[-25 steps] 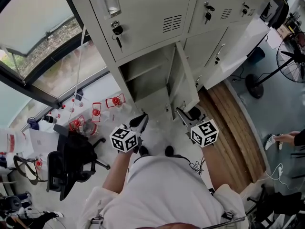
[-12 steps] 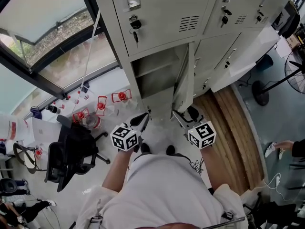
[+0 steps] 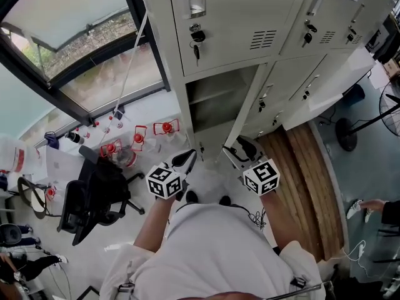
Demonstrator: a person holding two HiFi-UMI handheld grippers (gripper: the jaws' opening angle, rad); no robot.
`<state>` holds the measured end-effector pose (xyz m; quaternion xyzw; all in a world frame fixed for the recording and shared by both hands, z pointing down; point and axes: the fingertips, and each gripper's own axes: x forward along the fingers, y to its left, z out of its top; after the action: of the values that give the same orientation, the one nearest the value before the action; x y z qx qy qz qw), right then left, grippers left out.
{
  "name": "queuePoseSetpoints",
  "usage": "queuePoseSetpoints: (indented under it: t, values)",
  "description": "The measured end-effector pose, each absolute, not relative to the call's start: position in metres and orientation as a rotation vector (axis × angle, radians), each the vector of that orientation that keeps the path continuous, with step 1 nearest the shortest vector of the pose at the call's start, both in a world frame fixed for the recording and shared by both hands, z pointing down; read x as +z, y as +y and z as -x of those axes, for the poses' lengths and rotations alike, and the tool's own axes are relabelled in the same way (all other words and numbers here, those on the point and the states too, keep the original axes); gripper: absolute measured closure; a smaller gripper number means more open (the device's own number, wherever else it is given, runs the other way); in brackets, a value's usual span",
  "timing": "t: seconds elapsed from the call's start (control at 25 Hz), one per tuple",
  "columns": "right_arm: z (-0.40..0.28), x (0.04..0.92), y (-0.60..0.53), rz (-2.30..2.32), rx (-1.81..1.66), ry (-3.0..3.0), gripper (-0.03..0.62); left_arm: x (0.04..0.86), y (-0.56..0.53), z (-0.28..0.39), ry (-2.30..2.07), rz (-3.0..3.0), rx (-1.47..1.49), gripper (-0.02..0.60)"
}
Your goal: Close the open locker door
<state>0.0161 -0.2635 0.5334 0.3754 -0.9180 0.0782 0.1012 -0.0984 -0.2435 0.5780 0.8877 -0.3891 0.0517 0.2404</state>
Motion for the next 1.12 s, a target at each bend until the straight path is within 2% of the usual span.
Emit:
queuePoseSetpoints:
  t: [1.12]
  values:
    - [0.059, 0.529, -0.328, -0.927, 0.188, -2.797, 0.378, 0.571, -0.263, 0.167, -1.305, -2.343, 0.075, 0.566]
